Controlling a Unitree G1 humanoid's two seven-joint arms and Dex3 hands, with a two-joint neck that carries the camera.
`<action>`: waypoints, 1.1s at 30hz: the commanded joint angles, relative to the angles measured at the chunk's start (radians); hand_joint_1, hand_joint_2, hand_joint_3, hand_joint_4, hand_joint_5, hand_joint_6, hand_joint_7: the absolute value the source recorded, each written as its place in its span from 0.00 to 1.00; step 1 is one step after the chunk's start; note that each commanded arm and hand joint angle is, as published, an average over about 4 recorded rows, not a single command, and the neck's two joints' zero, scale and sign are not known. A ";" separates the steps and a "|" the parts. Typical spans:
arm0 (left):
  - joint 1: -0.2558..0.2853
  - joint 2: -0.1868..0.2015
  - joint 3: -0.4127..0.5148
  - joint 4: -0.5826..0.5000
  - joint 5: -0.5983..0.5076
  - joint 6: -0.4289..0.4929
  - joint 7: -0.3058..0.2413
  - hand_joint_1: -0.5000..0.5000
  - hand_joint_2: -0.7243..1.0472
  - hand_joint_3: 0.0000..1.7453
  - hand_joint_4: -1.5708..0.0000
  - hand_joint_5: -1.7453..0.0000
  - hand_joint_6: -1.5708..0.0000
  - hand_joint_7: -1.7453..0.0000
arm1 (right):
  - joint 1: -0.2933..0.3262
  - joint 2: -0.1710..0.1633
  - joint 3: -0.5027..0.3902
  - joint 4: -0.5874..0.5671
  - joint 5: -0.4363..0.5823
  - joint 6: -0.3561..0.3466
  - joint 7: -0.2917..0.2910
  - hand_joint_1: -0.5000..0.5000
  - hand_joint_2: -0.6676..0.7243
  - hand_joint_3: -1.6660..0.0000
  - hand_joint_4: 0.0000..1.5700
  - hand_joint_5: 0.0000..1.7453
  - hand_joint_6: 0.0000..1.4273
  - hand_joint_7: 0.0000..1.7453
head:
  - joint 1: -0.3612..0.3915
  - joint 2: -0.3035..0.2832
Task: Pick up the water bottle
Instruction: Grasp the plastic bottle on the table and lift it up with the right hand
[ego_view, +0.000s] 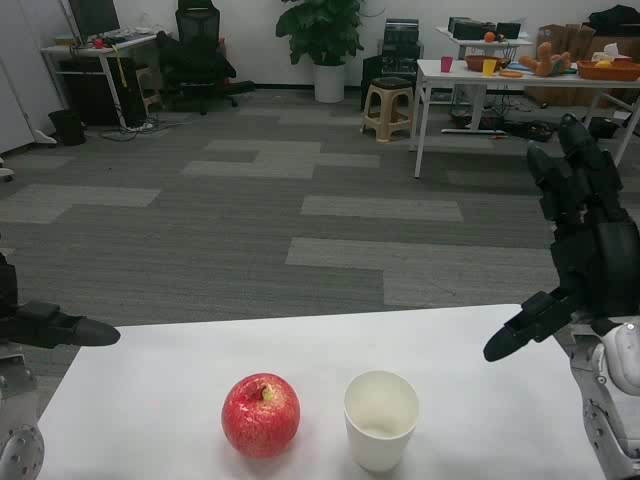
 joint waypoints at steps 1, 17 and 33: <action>-0.195 -0.054 -0.184 0.130 0.032 0.173 -0.189 0.00 0.00 0.05 1.00 1.00 1.00 0.97 | -0.129 -0.031 0.130 0.112 0.048 0.071 0.095 0.04 1.00 1.00 0.00 0.00 0.00 0.08 | 0.037 -0.054; -0.189 -0.053 -0.185 0.128 0.032 0.173 -0.191 0.00 0.00 0.05 1.00 1.00 1.00 1.00 | -0.125 -0.034 0.132 0.104 0.049 0.076 0.104 0.04 1.00 1.00 0.00 0.00 0.00 0.08 | 0.021 -0.054; -0.179 -0.036 -0.187 0.128 0.022 0.196 -0.218 0.00 0.00 0.05 1.00 1.00 1.00 1.00 | -0.110 -0.046 0.114 0.068 0.073 0.191 0.230 0.04 1.00 1.00 0.00 0.00 0.00 0.08 | -0.020 -0.384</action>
